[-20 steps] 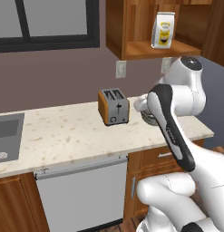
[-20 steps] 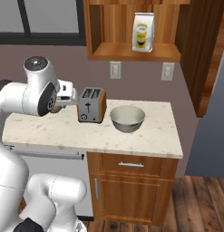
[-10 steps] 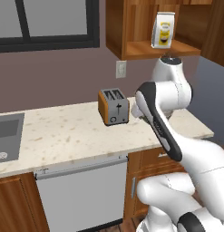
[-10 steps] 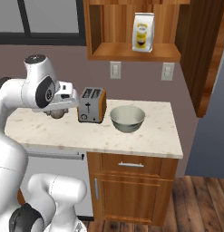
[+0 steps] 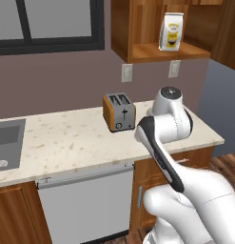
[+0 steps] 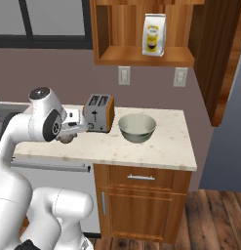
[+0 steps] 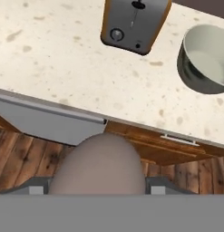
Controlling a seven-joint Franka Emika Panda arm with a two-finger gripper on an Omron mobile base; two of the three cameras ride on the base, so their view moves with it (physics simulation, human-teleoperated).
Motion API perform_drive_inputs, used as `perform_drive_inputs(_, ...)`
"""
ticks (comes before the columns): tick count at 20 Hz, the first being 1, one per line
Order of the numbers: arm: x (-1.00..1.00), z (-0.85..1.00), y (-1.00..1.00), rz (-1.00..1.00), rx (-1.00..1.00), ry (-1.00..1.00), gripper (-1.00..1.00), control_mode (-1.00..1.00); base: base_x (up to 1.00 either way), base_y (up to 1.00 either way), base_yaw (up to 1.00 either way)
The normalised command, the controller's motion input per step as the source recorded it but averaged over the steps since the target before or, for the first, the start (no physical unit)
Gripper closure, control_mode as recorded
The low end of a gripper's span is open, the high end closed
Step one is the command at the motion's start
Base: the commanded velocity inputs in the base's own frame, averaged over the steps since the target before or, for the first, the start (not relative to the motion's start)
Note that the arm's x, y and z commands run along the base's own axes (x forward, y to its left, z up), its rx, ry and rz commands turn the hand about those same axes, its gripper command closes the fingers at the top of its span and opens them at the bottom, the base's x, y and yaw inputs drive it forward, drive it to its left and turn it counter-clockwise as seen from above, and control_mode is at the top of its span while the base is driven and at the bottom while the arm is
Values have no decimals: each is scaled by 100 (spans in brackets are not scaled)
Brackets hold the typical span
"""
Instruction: Pick the egg and butter from the fridge and place them by the bowl for mixing.
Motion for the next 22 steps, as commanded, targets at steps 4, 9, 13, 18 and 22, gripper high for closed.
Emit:
perform_drive_inputs(4, 54, -33, 0, 0, 0, -10, 100, -100, 0, 0, 0)
perform_drive_inputs(9, 73, -26, -2, 0, 0, 0, 100, -100, 0, 0, 0)
perform_drive_inputs(13, 71, -25, -8, 0, 0, 0, 100, -100, 0, 0, 0)
perform_drive_inputs(18, 69, -21, -8, 0, 0, 0, 100, -100, 0, 0, 0)
perform_drive_inputs(22, 66, -27, -7, 0, 0, 0, 100, -100, 0, 0, 0)
